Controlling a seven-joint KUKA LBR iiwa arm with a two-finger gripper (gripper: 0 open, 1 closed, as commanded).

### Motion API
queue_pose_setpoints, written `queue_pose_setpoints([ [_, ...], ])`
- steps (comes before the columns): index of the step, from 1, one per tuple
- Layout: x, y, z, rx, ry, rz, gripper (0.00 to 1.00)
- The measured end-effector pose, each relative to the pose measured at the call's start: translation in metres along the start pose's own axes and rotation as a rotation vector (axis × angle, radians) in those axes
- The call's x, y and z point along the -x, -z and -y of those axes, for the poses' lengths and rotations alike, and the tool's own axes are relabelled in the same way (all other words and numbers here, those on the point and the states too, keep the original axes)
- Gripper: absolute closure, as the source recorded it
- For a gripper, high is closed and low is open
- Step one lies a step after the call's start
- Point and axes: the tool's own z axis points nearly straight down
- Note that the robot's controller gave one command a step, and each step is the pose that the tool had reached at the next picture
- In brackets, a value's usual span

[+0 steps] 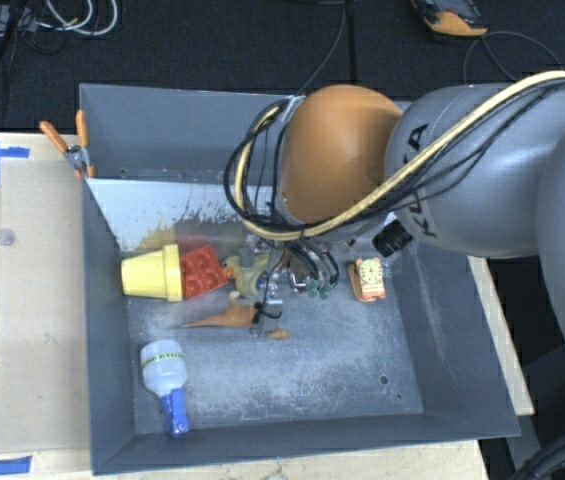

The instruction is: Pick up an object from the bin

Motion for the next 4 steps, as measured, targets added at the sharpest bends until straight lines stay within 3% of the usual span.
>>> queue_pose_setpoints([
  [1, 0.001, 0.005, 0.001, 0.001, -0.003, 0.006, 0.00],
  [2, -0.006, -0.046, 0.013, 0.001, 0.060, 0.009, 0.00],
  [3, 0.000, -0.088, 0.031, 0.001, -0.003, 0.005, 0.00],
  [4, -0.019, -0.125, 0.035, 0.001, 0.413, 0.027, 1.00],
])
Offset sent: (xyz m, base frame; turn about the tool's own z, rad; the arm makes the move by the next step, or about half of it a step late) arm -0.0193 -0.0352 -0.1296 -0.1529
